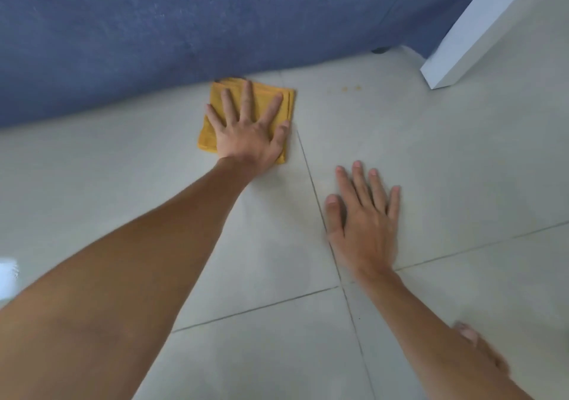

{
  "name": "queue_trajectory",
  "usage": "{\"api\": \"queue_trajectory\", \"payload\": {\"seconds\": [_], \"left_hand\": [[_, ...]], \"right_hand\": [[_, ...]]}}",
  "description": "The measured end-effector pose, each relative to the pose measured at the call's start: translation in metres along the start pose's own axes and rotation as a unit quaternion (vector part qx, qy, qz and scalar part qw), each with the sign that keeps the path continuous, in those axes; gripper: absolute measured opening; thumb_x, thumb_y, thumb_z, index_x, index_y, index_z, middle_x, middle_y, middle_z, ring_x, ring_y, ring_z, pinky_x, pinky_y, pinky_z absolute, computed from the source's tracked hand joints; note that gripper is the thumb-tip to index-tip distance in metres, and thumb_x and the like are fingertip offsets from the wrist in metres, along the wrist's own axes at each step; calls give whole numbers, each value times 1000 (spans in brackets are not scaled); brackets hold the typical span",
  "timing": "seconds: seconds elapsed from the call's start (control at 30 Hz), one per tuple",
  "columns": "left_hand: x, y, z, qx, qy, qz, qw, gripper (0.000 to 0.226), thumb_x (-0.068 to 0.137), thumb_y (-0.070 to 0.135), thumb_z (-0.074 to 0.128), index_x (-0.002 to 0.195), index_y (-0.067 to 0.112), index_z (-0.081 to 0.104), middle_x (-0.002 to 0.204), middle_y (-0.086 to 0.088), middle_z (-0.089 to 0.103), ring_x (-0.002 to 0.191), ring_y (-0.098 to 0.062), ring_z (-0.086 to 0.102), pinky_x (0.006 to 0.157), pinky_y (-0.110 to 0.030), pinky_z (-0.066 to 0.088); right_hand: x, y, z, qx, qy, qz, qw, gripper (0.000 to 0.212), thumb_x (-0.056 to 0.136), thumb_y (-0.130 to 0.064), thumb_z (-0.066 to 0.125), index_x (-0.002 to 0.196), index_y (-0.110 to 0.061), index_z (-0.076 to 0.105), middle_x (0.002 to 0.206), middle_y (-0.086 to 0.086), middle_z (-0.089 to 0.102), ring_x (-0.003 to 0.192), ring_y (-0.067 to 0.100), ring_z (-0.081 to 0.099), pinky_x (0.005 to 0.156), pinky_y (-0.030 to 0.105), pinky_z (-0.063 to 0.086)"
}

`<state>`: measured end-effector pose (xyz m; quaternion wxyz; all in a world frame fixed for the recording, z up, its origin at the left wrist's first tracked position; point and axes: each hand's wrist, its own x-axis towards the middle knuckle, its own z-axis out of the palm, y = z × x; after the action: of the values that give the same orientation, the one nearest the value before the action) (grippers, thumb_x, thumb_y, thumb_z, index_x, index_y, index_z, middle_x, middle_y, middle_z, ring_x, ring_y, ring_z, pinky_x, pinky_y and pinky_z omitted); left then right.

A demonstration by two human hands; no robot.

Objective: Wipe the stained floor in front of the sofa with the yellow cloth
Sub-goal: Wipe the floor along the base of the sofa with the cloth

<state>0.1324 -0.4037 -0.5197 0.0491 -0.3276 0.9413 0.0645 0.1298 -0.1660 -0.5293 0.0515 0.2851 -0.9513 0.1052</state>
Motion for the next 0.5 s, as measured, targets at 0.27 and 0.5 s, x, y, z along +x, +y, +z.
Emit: {"api": "queue_trajectory", "payload": {"seconds": [0.27,0.5], "left_hand": [[-129,44,12,2,-1,150,989,61,93,68,15,151,52,6,166,-6,-3,150,-44,0,112,-70,3],[-179,-31,14,29,0,63,998,61,91,69,20,150,55,8,167,-3,2,150,-41,5,115,-67,10]], "right_hand": [[10,18,-9,155,150,6,976,40,94,-16,47,128,-1,62,138,20,59,126,22,54,106,41,44],[23,57,-16,-29,-79,100,991,70,92,-52,18,155,-22,29,165,4,22,152,32,15,122,58,1]]}}
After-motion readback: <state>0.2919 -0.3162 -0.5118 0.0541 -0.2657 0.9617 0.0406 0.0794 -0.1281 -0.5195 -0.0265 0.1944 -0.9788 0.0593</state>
